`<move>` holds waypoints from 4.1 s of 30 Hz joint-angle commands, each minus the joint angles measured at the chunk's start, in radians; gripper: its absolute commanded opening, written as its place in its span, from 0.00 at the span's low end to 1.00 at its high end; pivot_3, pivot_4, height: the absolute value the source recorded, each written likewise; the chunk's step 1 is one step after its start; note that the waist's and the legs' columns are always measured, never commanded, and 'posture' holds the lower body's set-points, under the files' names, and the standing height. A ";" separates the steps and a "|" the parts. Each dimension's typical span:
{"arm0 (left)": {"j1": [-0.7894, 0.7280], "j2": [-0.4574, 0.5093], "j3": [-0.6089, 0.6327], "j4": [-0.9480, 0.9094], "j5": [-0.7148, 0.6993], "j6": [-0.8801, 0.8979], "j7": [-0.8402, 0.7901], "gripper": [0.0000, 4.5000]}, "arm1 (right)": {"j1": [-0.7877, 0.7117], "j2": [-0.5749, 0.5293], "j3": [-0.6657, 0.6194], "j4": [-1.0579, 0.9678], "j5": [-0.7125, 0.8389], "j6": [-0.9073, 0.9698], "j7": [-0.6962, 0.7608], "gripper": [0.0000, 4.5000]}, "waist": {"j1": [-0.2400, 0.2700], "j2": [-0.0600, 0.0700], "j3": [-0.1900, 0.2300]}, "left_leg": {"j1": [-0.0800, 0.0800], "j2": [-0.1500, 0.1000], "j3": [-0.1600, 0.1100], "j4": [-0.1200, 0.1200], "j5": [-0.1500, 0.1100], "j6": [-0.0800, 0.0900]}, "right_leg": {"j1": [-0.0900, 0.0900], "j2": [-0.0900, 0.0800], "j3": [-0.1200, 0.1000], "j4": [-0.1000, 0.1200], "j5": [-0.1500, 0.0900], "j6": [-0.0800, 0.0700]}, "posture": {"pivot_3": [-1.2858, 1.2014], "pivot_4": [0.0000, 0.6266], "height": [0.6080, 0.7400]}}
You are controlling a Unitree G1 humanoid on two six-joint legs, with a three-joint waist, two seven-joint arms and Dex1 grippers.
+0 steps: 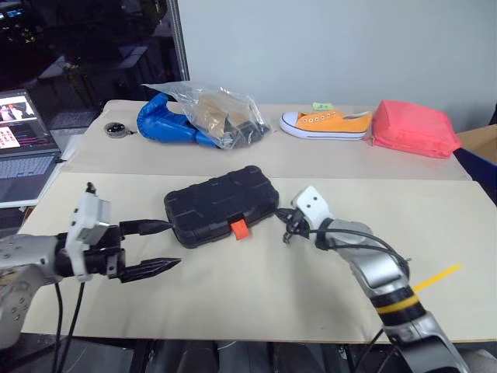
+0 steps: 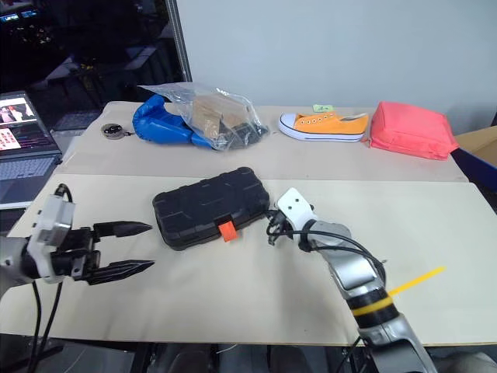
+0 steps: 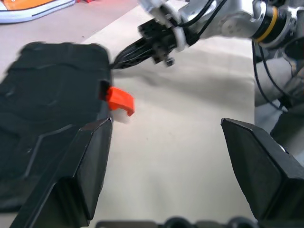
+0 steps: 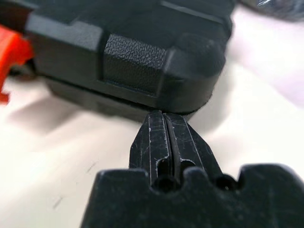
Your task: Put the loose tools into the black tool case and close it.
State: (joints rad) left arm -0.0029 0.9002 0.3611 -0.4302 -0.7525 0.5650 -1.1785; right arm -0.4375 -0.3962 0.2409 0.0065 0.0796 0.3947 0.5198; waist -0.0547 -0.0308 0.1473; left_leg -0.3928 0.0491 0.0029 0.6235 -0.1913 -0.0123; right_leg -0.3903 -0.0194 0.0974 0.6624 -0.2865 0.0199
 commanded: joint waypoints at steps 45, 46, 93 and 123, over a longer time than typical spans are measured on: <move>-0.266 -0.149 -0.350 0.410 0.338 -0.253 -0.010 0.87 | -0.089 0.180 0.081 -0.500 0.202 0.872 -0.203 0.75 | 0.005 0.002 0.000 | -0.013 -0.002 -0.002 0.001 0.000 0.000 | -0.012 0.000 -0.001 0.001 0.002 -0.002 | 0.52 0.24 1.00; -0.265 -0.148 -0.349 0.407 0.337 -0.251 -0.010 0.87 | -0.090 0.185 0.086 -0.501 0.199 0.877 -0.212 0.70 | 0.004 0.002 0.000 | -0.013 -0.002 -0.002 0.001 0.000 0.000 | -0.012 0.000 -0.001 0.001 0.002 -0.002 | 0.52 0.24 1.00; -0.277 -0.175 -0.361 0.350 0.323 -0.163 0.044 0.87 | -0.053 0.193 0.115 -0.313 0.149 0.534 -0.129 0.61 | -0.014 0.002 0.000 | -0.011 0.000 -0.003 0.001 0.001 0.001 | -0.012 0.003 -0.001 0.001 0.002 0.002 | 0.52 0.24 1.00; -0.288 -0.193 -0.363 0.359 0.337 -0.134 0.108 0.87 | -0.079 0.229 0.069 -0.220 0.158 0.436 -0.061 0.02 | -0.014 0.002 0.000 | -0.014 0.000 -0.004 0.001 0.001 0.001 | -0.013 0.003 0.000 0.001 0.002 0.002 | 0.52 0.24 1.00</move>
State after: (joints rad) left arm -0.3098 0.7075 0.0092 -0.0773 -0.4301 0.4289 -1.0715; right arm -0.5182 -0.1593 0.3416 -0.1128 0.2069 0.8744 0.4241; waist -0.0684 -0.0291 0.1471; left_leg -0.4065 0.0494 -0.0007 0.6240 -0.1902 -0.0112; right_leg -0.4034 -0.0164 0.0970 0.6631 -0.2843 0.0219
